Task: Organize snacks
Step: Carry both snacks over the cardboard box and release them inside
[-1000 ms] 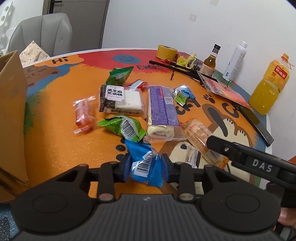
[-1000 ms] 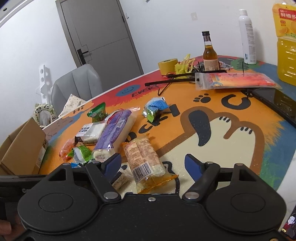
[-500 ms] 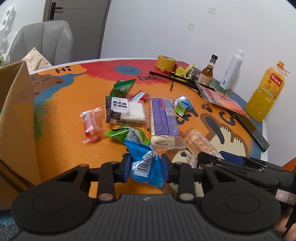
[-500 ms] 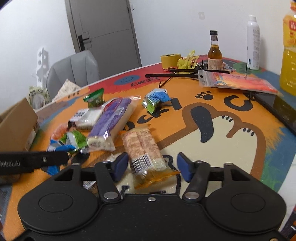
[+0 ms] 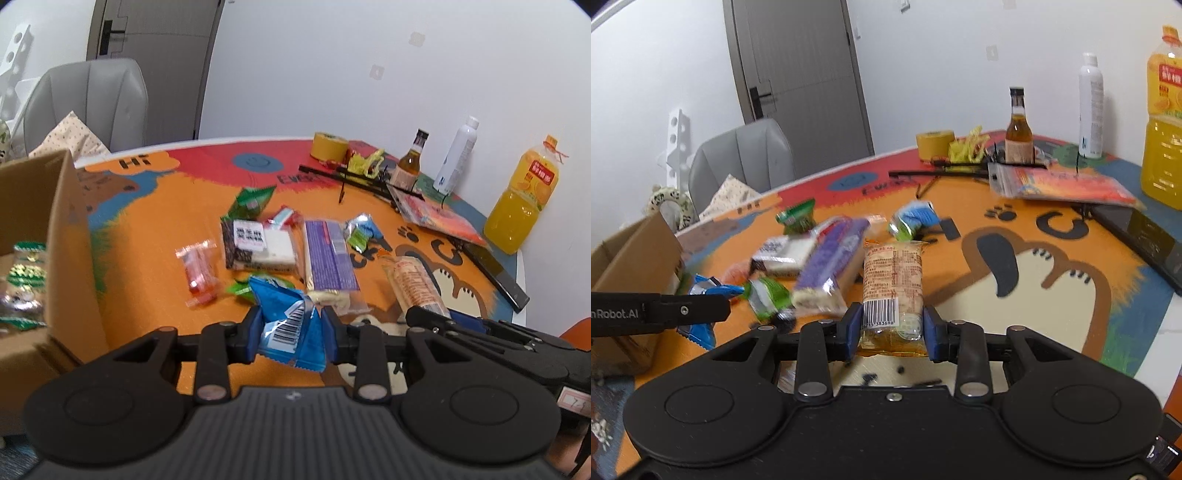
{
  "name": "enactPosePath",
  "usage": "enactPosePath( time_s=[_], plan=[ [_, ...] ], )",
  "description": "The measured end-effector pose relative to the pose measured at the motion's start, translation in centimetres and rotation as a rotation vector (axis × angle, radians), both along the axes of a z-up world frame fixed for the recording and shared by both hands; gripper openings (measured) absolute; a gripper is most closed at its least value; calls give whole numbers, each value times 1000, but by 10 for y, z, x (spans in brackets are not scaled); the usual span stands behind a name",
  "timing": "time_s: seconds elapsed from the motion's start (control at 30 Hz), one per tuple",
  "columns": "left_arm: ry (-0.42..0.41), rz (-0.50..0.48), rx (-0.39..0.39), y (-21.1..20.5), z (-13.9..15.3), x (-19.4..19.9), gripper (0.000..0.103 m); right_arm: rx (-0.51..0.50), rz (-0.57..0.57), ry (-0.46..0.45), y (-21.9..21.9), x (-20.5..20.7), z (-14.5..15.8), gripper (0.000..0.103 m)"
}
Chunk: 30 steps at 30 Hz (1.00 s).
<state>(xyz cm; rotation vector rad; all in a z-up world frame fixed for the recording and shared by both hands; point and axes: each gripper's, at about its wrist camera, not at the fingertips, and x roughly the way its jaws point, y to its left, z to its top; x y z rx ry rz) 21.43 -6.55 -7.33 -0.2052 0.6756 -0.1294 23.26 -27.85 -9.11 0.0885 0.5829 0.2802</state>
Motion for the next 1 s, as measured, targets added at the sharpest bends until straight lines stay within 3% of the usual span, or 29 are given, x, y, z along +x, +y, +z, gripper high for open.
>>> enactPosePath(
  time_s=[0.3, 1.0],
  plan=[
    [-55, 15, 0, 19, 25, -10, 33, 59, 32, -49, 17, -3, 24, 32],
    [-136, 82, -24, 92, 67, -34, 33, 81, 103, -122, 85, -10, 68, 33]
  ],
)
